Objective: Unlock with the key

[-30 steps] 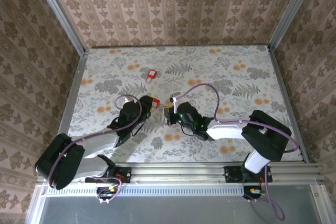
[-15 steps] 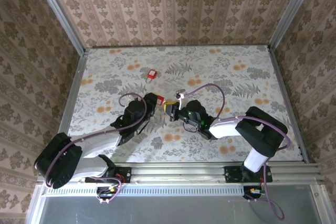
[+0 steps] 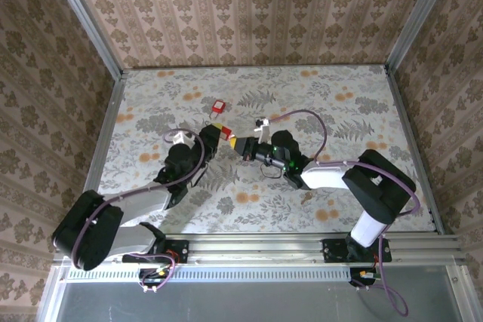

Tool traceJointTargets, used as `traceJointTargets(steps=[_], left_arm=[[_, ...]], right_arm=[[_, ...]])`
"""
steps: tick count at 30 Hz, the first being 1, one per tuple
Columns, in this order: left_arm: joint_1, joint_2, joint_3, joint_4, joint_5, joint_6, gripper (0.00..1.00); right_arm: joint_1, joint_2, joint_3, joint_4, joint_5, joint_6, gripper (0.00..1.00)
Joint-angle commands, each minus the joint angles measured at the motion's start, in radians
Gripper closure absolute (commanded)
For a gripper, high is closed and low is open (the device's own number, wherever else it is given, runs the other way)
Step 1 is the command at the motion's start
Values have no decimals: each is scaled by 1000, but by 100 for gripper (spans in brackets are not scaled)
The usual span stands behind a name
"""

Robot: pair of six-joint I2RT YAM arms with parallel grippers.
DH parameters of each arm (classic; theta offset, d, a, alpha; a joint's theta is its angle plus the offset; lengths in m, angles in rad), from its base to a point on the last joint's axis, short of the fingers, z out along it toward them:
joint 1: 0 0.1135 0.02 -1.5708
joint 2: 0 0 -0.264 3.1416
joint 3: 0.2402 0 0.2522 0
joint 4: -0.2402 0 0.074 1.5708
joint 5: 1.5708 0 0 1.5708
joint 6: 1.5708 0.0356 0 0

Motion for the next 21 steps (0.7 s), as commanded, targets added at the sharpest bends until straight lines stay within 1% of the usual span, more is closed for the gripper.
traceJointTargets(steps=[1, 5, 9, 13, 19, 21], left_arm=[[16, 51, 9, 331, 258, 16, 100], [60, 33, 22, 330, 326, 85, 100], [99, -28, 29, 329, 370, 139, 100], [106, -73, 31, 328, 420, 216, 100], [131, -147, -12, 329, 427, 277, 100], [140, -165, -17, 329, 444, 290, 100]], right_arm=[[12, -21, 54, -55, -120, 156, 100], [6, -42, 52, -37, -144, 232, 100], [5, -84, 55, -74, -123, 275, 100], [-3, -116, 65, -75, -144, 328, 100], [-3, -158, 118, -180, -211, 356, 100], [-4, -154, 129, -188, -244, 376, 100]])
